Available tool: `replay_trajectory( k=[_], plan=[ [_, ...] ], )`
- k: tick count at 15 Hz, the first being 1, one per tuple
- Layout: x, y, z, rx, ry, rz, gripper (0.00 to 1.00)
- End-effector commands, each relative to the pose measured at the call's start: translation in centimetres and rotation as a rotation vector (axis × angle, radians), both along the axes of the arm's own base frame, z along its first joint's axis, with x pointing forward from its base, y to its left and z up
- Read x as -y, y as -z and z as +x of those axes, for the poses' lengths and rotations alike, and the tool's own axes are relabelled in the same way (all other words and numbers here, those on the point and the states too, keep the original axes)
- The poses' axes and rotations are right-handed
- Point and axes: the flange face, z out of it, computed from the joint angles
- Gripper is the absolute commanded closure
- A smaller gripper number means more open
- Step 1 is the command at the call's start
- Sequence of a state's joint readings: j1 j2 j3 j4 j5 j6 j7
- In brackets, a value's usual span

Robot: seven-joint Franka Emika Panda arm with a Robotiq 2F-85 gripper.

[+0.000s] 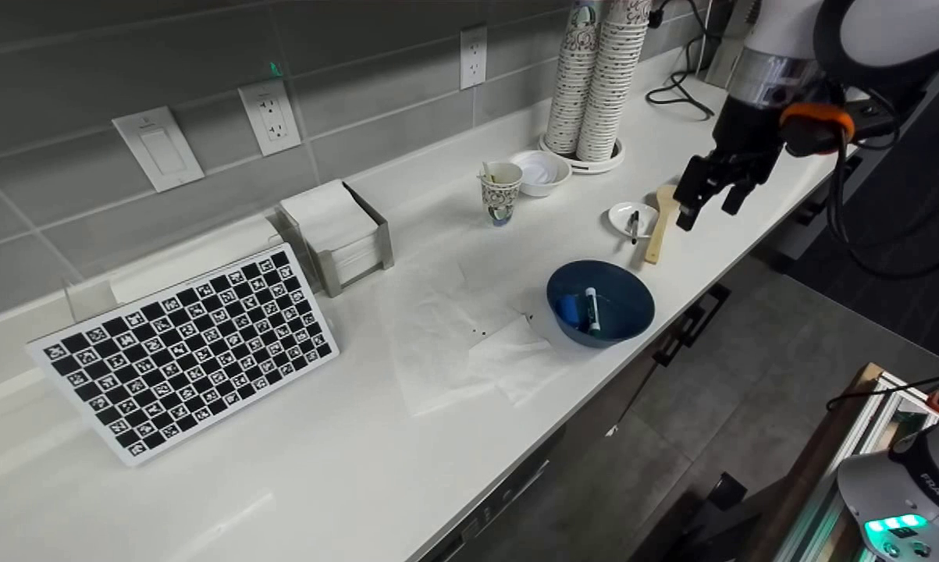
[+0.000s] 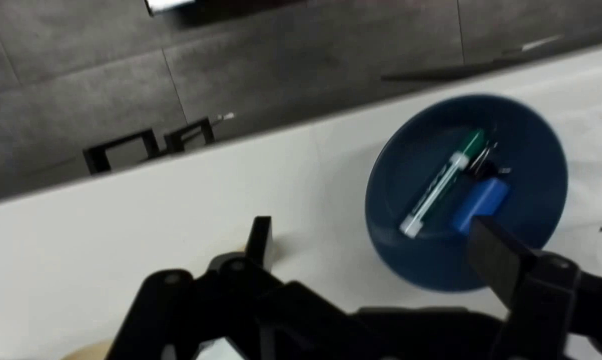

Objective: Remove the marker from the blue bowl and put it on the plate

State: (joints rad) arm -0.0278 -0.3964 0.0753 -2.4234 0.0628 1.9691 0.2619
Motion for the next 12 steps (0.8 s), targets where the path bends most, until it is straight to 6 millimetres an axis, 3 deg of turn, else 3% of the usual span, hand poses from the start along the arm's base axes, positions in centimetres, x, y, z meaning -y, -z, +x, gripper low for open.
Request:
replay_trajectory(
  k=[1, 2, 5, 12],
  plan=[
    [-4.1, 0.4, -1.0, -0.071, -0.002, 0.131, 0.00],
    [-3.1, 0.4, -0.9, -0.058, -0.005, 0.058, 0.00],
    [-4.3, 0.4, -1.0, -0.063, -0.009, 0.096, 0.00],
    [-5.6, 4.2, 3.7, -0.008, 0.363, 0.232, 0.00]
  ],
)
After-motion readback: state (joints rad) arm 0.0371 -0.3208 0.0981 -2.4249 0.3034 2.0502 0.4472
